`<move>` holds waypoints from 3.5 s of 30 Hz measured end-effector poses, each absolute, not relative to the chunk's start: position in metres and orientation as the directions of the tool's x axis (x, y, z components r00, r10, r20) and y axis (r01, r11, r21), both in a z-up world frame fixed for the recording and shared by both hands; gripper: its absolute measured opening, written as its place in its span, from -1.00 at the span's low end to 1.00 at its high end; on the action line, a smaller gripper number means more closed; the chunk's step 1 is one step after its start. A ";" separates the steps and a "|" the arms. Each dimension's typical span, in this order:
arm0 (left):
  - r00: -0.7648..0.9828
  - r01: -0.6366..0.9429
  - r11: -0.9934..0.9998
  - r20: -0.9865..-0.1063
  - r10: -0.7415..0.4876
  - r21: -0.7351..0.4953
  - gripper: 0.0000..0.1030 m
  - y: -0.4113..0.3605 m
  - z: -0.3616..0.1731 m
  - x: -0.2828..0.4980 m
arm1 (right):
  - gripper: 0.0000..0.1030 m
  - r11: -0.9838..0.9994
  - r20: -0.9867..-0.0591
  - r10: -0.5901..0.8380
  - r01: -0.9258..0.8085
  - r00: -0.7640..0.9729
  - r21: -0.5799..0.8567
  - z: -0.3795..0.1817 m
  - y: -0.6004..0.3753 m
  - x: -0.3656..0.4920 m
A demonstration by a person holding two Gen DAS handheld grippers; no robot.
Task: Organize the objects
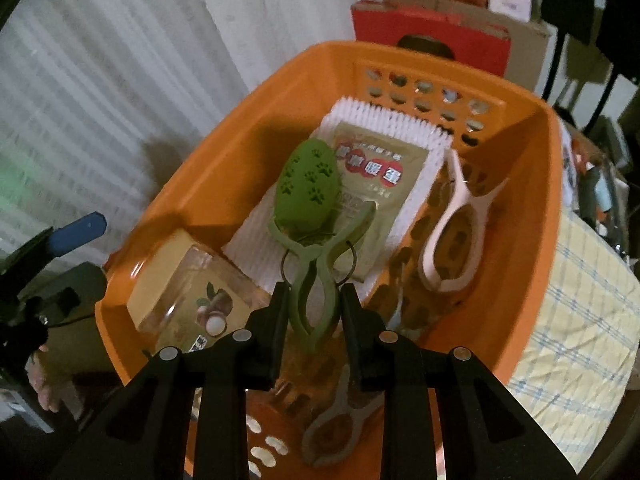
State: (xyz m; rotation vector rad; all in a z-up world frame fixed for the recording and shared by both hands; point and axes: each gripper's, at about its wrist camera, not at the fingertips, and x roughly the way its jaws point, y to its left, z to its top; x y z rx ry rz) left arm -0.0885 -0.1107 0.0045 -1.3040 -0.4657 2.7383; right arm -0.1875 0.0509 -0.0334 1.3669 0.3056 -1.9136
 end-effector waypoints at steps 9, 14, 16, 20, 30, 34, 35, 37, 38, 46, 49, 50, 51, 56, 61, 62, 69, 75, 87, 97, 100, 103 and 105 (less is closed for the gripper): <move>-0.635 0.060 -0.955 -0.749 0.188 -0.291 0.56 -0.109 0.004 -0.088 | -0.37 -0.715 -0.893 -0.421 0.664 -0.162 0.217 -0.044 0.052 -0.193; -0.637 0.058 -0.961 -0.751 0.174 -0.272 0.56 -0.104 0.006 -0.087 | -0.26 -0.741 -0.865 -0.439 0.643 -0.242 0.196 -0.024 0.066 -0.182; -0.637 0.051 -0.965 -0.752 0.168 -0.259 0.57 -0.100 0.007 -0.086 | -0.26 -0.755 -0.848 -0.448 0.627 -0.284 0.190 -0.013 0.074 -0.176; -0.646 0.037 -0.972 -0.748 0.154 -0.232 0.78 -0.090 0.011 -0.082 | -0.25 -0.776 -0.807 -0.474 0.601 -0.354 0.192 0.007 0.093 -0.166; -0.651 0.008 -0.980 -0.745 0.147 -0.200 0.83 -0.069 0.020 -0.074 | -0.04 -0.827 -0.745 -0.474 0.528 -0.470 0.193 0.024 0.131 -0.136; -0.648 0.001 -0.984 -0.750 0.133 -0.175 1.00 -0.058 0.021 -0.071 | 0.09 -0.850 -0.725 -0.455 0.493 -0.517 0.183 0.026 0.148 -0.120; -0.655 -0.001 -0.985 -0.744 0.131 -0.173 0.99 -0.055 0.022 -0.069 | 0.14 -0.855 -0.720 -0.451 0.486 -0.527 0.180 0.026 0.152 -0.116; -0.663 -0.002 -0.987 -0.738 0.122 -0.161 0.99 -0.050 0.023 -0.066 | 0.23 -0.866 -0.710 -0.439 0.470 -0.551 0.170 0.027 0.160 -0.107; -0.667 -0.003 -0.988 -0.736 0.116 -0.153 0.99 -0.047 0.024 -0.064 | 0.30 -0.872 -0.707 -0.431 0.461 -0.560 0.166 0.027 0.163 -0.103; -0.665 -0.009 -0.990 -0.738 0.111 -0.140 0.99 -0.030 0.019 -0.051 | 0.57 -0.896 -0.671 -0.415 0.403 -0.615 0.185 0.025 0.195 -0.076; -0.650 -0.017 -0.991 -0.752 0.110 -0.130 0.99 -0.023 0.013 -0.047 | 0.65 -0.909 -0.669 -0.390 0.379 -0.633 0.171 0.022 0.205 -0.065; -0.650 -0.017 -0.993 -0.753 0.103 -0.121 0.99 -0.021 0.011 -0.045 | 0.67 -0.913 -0.668 -0.382 0.372 -0.639 0.166 0.021 0.208 -0.063; -0.650 -0.014 -0.993 -0.754 0.098 -0.116 0.99 -0.018 0.009 -0.043 | 0.70 -0.917 -0.668 -0.373 0.365 -0.644 0.161 0.020 0.210 -0.060; -0.649 -0.010 -0.989 -0.751 0.119 -0.148 0.99 -0.014 0.006 -0.034 | 0.91 -0.938 -0.666 -0.320 0.323 -0.674 0.123 0.017 0.221 -0.051; -0.661 0.000 -0.990 -0.743 0.103 -0.138 0.99 -0.010 0.010 -0.027 | 0.98 -0.944 -0.653 -0.313 0.299 -0.690 0.137 0.015 0.231 -0.042; -0.662 0.000 -0.990 -0.743 0.104 -0.139 0.99 -0.009 0.010 -0.026 | 0.98 -0.946 -0.652 -0.309 0.294 -0.692 0.136 0.014 0.232 -0.040; -0.670 -0.010 -0.993 -0.736 0.092 -0.115 0.99 -0.002 0.012 -0.019 | 0.99 -0.955 -0.658 -0.275 0.281 -0.701 0.099 0.010 0.233 -0.028; -0.671 -0.009 -0.993 -0.735 0.092 -0.116 1.00 0.005 0.015 -0.014 | 0.99 -0.958 -0.647 -0.269 0.270 -0.713 0.101 0.014 0.239 -0.022; -0.685 -0.015 -0.996 -0.724 0.076 -0.090 1.00 0.016 0.017 -0.006 | 0.99 -0.966 -0.650 -0.234 0.246 -0.723 0.073 0.018 0.245 -0.014; -0.684 -0.014 -0.996 -0.726 0.070 -0.083 1.00 0.019 0.018 -0.005 | 0.99 -0.968 -0.657 -0.229 0.237 -0.718 0.077 0.017 0.250 -0.014; -0.685 -0.013 -0.997 -0.726 0.068 -0.081 1.00 0.020 0.018 -0.005 | 0.99 -0.968 -0.658 -0.228 0.237 -0.718 0.077 0.017 0.250 -0.013; -0.686 -0.008 -0.996 -0.725 0.067 -0.084 1.00 0.020 0.017 -0.005 | 0.99 -0.968 -0.659 -0.228 0.238 -0.717 0.076 0.017 0.250 -0.013; -0.686 -0.005 -0.996 -0.724 0.066 -0.086 1.00 0.019 0.017 -0.005 | 0.99 -0.969 -0.660 -0.225 0.237 -0.717 0.073 0.017 0.250 -0.013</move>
